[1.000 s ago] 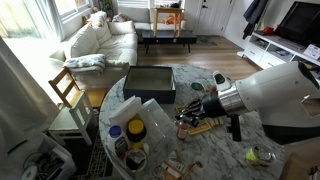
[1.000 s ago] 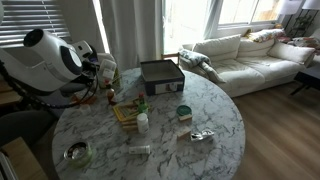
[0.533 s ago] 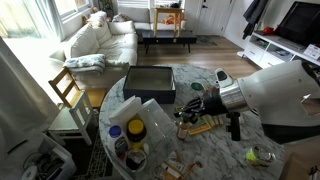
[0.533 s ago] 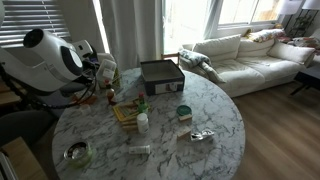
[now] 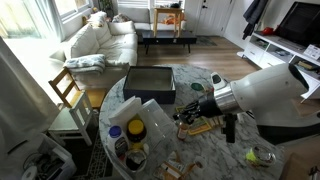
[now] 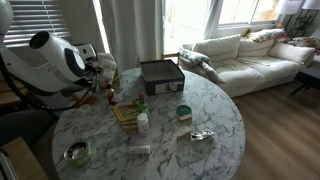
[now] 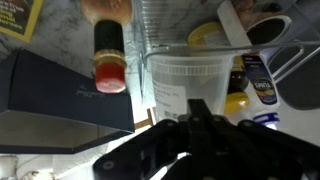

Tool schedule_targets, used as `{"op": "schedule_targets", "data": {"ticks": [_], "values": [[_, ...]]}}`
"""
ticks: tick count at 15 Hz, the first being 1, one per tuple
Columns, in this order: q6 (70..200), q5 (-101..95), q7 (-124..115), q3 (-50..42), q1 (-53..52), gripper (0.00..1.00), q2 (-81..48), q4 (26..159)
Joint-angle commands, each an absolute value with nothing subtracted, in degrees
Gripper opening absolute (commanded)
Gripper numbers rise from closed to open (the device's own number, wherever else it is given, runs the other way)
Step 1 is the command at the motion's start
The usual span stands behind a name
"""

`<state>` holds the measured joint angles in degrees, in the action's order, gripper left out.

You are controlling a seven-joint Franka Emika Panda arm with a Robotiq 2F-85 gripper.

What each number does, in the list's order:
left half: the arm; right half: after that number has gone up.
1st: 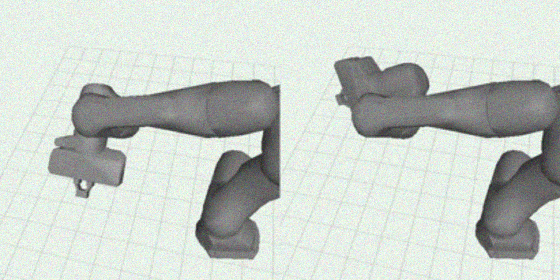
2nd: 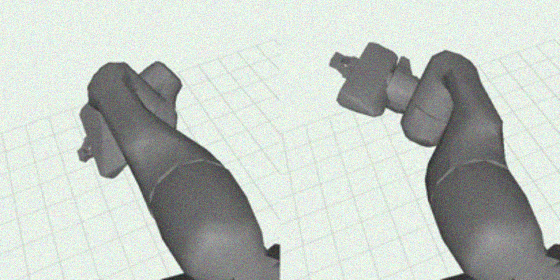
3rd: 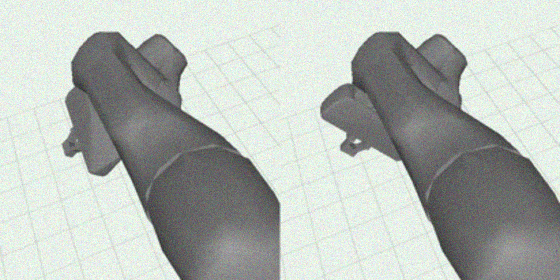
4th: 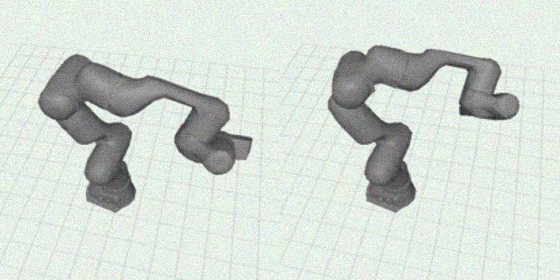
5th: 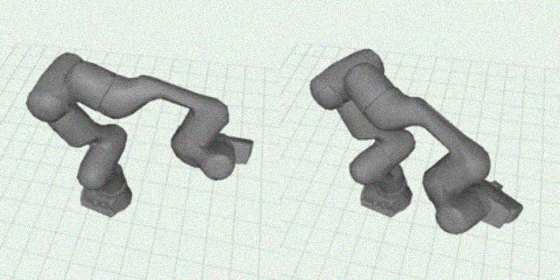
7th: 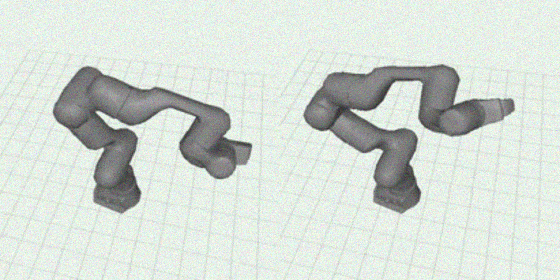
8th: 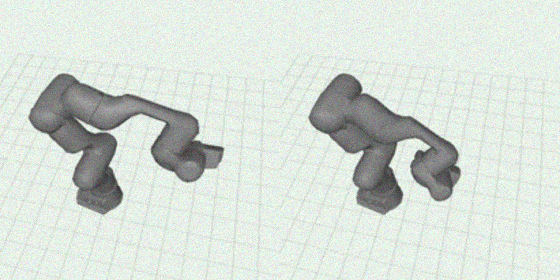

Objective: Pick up the clear measuring cup and place it upside down in the clear storage container

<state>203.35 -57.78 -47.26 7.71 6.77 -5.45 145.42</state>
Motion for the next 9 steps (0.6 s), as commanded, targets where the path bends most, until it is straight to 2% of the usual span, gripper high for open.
{"op": "schedule_targets", "data": {"ticks": [1, 9], "values": [[195.06, -55.05, -54.1, 9.07, 5.74, 0.0, -6.1, 146.01], [194.08, -47.81, -66.86, 11.84, 6.06, 0.0, -7.39, 143.43]]}}
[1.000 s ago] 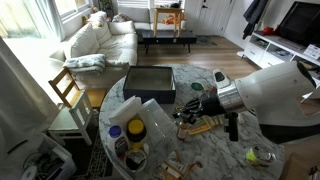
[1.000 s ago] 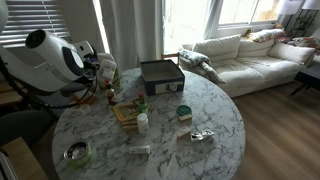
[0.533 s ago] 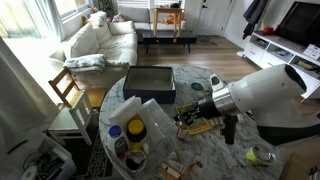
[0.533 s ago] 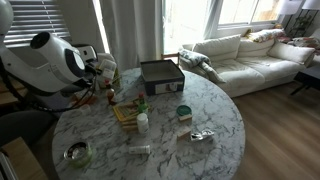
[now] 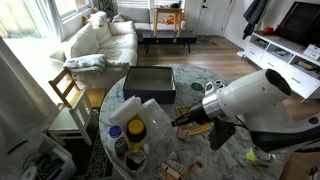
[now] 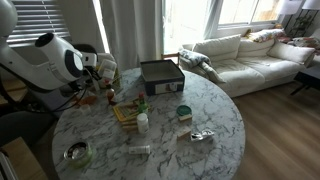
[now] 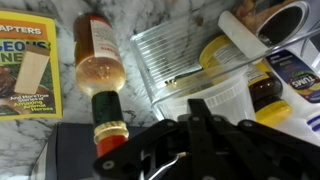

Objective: Pick up the clear measuring cup and place it upside down in the clear storage container

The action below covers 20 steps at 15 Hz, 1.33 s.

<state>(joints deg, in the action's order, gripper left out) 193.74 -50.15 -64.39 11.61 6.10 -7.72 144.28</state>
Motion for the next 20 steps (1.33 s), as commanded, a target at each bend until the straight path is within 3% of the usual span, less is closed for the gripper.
{"op": "schedule_targets", "data": {"ticks": [1, 20], "values": [[194.01, -47.39, -67.1, 11.7, 5.89, 0.0, -7.36, 143.06], [195.34, -41.02, -69.37, 8.83, -0.45, 0.0, -12.54, 142.07]]}}
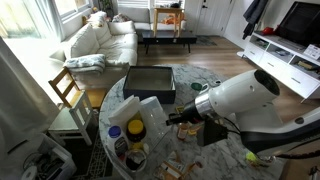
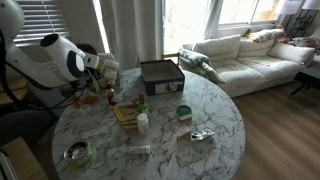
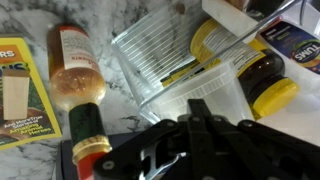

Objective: Pick up the clear measuring cup and place it upside down in the clear storage container

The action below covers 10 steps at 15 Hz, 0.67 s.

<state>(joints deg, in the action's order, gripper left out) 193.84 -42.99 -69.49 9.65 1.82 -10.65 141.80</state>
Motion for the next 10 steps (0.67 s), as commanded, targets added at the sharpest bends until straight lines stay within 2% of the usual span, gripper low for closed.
{"op": "schedule_targets", "data": {"ticks": [1, 7, 8, 10], "values": [[195.32, -40.83, -69.24, 8.71, -0.98, 0.0, -12.94, 142.09], [194.77, -39.75, -67.79, 5.32, -5.17, 0.0, -13.61, 141.52], [194.64, -31.69, -60.32, 8.79, -3.0, 0.0, -13.36, 142.55], [194.95, -25.18, -54.71, 9.26, -3.4, 0.0, -13.53, 142.74]]}}
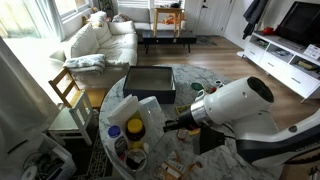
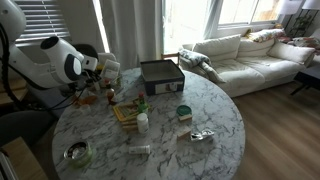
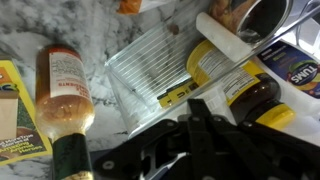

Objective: Pick up the clear measuring cup and place it upside down in the clear storage container

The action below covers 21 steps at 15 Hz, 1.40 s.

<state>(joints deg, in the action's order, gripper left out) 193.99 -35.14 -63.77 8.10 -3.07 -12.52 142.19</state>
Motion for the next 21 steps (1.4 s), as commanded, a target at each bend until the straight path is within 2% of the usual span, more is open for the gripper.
{"op": "schedule_targets", "data": {"ticks": [1, 2, 8, 21], "values": [[195.4, -20.98, -51.31, 9.62, -3.55, 0.0, -13.62, 142.88], [196.51, -23.44, -54.31, 4.04, -8.47, 0.0, -14.02, 142.21], [200.62, -15.87, -50.92, -1.63, -15.42, 0.0, -15.34, 141.86], [210.61, -2.13, -47.06, -6.61, -24.26, 0.0, -20.35, 141.08]]}}
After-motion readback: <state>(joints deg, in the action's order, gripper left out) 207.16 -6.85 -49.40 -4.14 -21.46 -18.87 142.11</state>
